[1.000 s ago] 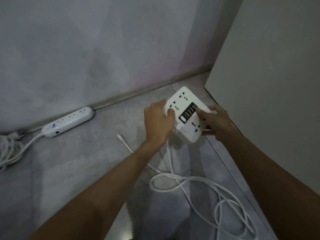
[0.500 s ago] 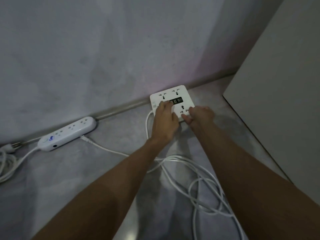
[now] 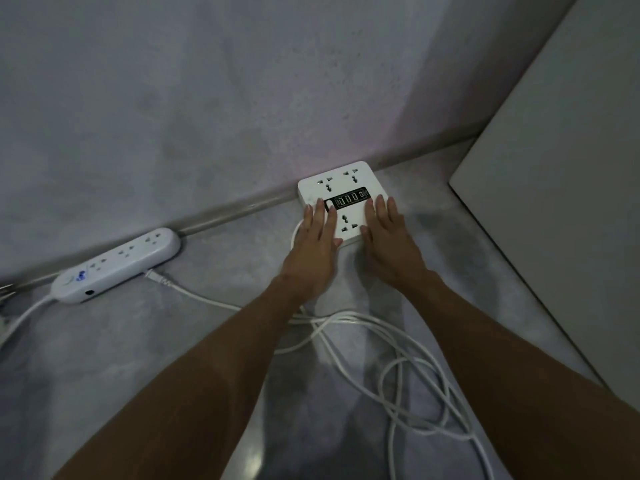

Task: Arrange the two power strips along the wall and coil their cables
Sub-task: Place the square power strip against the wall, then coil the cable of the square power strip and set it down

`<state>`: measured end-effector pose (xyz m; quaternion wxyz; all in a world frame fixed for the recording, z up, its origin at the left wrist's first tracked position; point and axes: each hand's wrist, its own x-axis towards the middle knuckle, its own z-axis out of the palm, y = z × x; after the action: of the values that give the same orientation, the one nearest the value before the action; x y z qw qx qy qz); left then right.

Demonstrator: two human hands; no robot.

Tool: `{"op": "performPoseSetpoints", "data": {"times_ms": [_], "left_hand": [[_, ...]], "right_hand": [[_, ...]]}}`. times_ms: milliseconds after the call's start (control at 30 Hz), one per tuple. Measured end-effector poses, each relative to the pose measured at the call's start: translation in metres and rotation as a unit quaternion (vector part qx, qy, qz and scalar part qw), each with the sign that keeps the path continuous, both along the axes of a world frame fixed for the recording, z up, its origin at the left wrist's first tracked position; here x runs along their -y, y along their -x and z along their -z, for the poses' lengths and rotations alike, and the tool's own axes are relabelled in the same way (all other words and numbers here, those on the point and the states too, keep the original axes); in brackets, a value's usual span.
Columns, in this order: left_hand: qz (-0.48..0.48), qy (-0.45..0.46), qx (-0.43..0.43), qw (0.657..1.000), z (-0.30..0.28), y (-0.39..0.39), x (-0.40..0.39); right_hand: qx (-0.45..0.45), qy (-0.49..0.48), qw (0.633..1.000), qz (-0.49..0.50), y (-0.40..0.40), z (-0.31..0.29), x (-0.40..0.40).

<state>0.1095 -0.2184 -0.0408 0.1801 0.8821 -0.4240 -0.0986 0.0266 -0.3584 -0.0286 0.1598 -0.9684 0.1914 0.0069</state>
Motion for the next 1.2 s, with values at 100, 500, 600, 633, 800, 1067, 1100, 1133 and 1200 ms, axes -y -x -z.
{"op": "performPoseSetpoints", "data": {"times_ms": [100, 500, 600, 633, 800, 1067, 1100, 1133, 1200], "left_hand": [[0.006, -0.002, -0.035, 0.999, -0.005, -0.002, -0.001], [-0.073, 0.068, -0.027, 0.995, -0.01, 0.02, -0.167], [-0.067, 0.057, 0.031, 0.996, -0.007, 0.031, -0.191], [-0.063, 0.047, 0.05, 0.996, -0.006, 0.034, -0.196], [-0.022, -0.101, 0.083, 0.991, -0.038, 0.05, -0.196], [-0.265, 0.013, -0.073, 0.961, -0.153, 0.038, -0.173], [-0.281, 0.068, -0.135, 0.948, -0.172, 0.036, -0.166], [-0.293, 0.125, -0.202, 0.926, -0.193, 0.038, -0.16], [-0.31, 0.226, -0.326, 0.864, -0.234, 0.043, -0.146]], "right_hand": [[-0.035, 0.035, 0.999, -0.002, 0.0, -0.001, 0.003], [0.162, 0.08, 0.957, -0.228, 0.045, -0.021, -0.076], [0.109, 0.038, 0.962, -0.249, 0.065, -0.024, -0.098], [0.063, 0.026, 0.968, -0.242, 0.07, -0.023, -0.101], [-0.036, 0.05, 0.965, -0.256, 0.079, -0.036, -0.1], [-0.062, -0.089, 0.983, -0.152, 0.074, -0.12, -0.078], [-0.106, -0.112, 0.978, -0.139, 0.071, -0.136, -0.077], [-0.139, -0.116, 0.974, -0.135, 0.067, -0.152, -0.076], [-0.148, -0.101, 0.975, -0.133, 0.063, -0.186, -0.076]]}}
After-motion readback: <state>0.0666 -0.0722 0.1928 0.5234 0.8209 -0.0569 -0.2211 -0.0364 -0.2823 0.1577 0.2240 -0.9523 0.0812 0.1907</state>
